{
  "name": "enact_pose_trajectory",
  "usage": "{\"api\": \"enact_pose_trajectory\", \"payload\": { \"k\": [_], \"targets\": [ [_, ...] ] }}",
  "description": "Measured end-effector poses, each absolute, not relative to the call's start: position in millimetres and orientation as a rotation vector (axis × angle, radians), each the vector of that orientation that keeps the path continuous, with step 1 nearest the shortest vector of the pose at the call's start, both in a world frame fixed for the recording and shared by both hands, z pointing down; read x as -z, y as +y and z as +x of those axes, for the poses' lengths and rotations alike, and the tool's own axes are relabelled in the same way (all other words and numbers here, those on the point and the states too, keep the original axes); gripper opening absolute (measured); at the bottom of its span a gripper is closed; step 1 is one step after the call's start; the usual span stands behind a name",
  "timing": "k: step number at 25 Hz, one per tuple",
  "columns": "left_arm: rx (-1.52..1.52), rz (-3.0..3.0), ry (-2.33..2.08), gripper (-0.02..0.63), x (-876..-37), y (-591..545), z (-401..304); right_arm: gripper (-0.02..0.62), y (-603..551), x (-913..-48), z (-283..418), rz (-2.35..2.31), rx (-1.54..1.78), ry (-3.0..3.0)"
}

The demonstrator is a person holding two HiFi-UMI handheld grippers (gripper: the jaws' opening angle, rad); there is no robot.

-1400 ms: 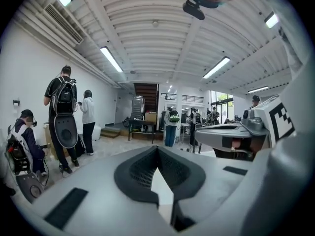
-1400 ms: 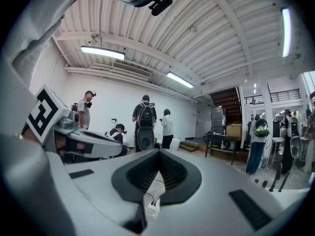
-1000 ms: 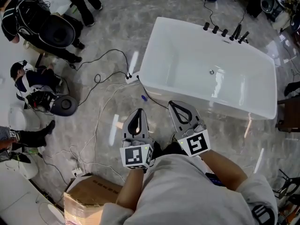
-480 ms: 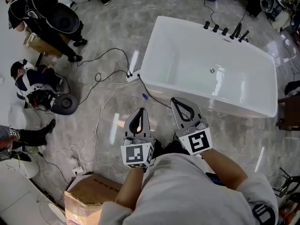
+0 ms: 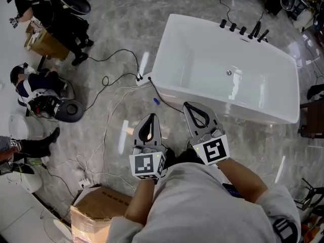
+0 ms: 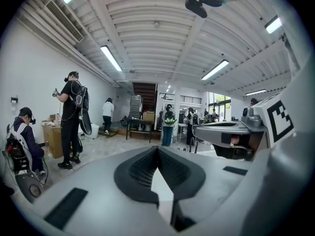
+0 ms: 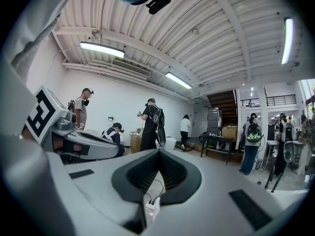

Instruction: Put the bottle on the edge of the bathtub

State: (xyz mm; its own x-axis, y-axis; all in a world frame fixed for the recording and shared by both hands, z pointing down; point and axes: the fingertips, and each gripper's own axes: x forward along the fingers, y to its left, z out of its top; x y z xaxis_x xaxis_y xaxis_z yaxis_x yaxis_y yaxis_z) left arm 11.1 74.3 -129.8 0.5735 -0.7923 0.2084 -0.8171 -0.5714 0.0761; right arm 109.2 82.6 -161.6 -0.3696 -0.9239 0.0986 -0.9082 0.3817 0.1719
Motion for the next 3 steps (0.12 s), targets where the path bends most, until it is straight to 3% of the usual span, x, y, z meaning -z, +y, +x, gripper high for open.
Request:
{"api": "enact_pose_trajectory", "payload": {
  "k": [3],
  "targets": [
    [-0.222, 2.635, -1.365, 0.011, 130.6, 74.2, 4.4, 0.006, 83.9, 161.4, 104.4, 1.655, 0.126, -2.453]
  ]
}}
